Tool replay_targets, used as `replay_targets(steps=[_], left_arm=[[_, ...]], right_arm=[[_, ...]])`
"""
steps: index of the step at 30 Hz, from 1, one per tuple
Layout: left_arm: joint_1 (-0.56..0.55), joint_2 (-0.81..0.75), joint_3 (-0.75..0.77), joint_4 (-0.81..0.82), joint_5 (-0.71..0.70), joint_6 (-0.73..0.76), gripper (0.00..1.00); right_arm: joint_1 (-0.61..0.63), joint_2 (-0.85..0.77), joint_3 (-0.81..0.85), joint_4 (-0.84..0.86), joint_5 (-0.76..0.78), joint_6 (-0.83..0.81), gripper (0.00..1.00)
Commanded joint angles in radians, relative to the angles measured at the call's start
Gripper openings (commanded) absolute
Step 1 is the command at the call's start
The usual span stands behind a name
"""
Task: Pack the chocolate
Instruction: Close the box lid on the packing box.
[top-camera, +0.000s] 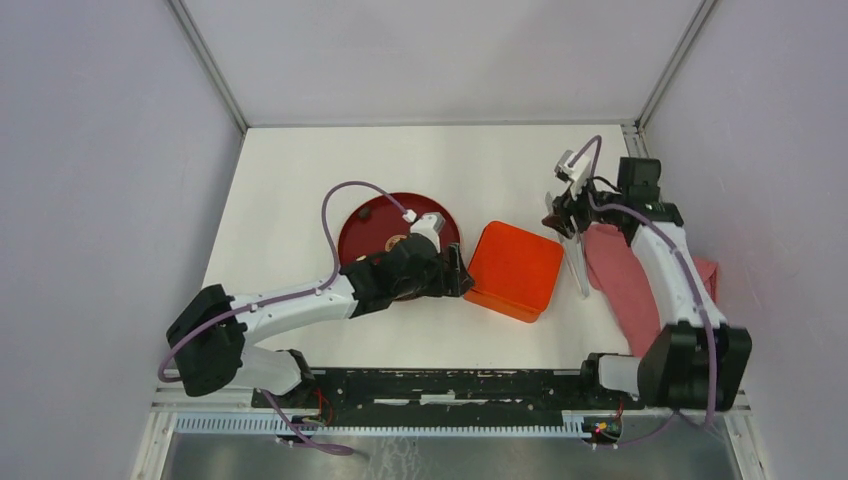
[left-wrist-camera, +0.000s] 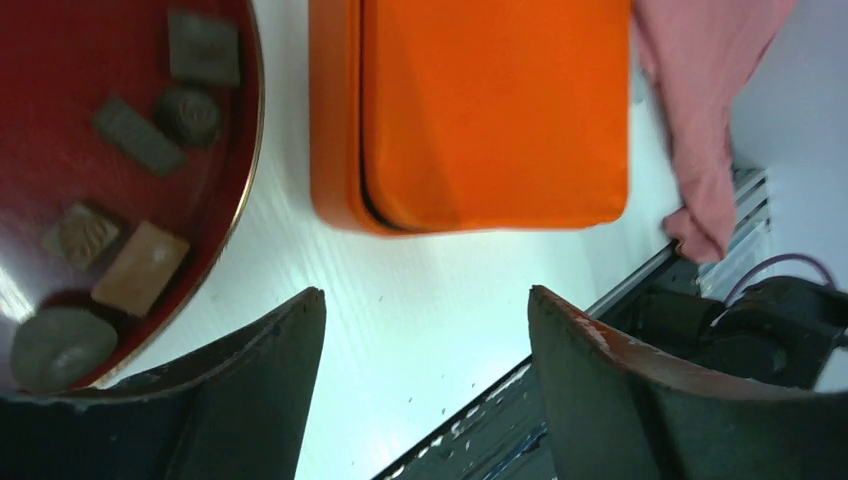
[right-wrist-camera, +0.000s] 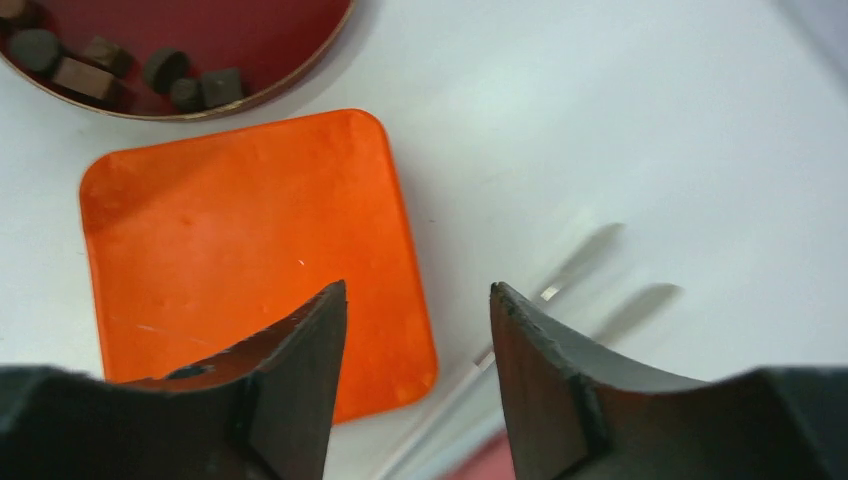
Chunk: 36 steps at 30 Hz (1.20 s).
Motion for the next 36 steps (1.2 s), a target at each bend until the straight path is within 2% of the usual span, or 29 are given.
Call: replay_targets(steps=[1, 5, 9, 15, 19, 22, 36], left_arm=[[0.064, 0.003, 0.131, -0.041, 0.035, 0.17, 0.84], [0.147, 0.075, 0.187, 0.014, 0.174, 0.199, 0.87], [0.171, 0.182, 0.273, 0.011, 0.242, 0.244, 0.87], [0.184, 0.372, 0.428, -0.079, 0.242, 0.322, 0.83], [0.188, 0.45, 0.497, -0.136, 0.201, 0.34, 0.78], [0.189, 0.492, 0.531, -0.16, 0.22, 0.342, 0.74], [0.17, 0.521, 0.519, -0.169, 0.315, 0.329, 0.64]], right_arm=[[-0.033, -0.239, -0.127, 0.033, 0.149, -0.045, 0.55], [-0.062, -0.33, -0.263, 0.002, 0.252, -0.071, 0.38], [-0.079, -0.33, -0.35, -0.006, 0.359, -0.106, 0.29], [-0.082, -0.286, -0.409, 0.018, 0.368, -0.115, 0.26], [-0.08, -0.245, -0.431, 0.019, 0.334, -0.115, 0.24], [-0.071, -0.244, -0.455, 0.037, 0.325, -0.1, 0.24], [0.059, -0.199, -0.41, 0.067, 0.344, -0.044, 0.24]])
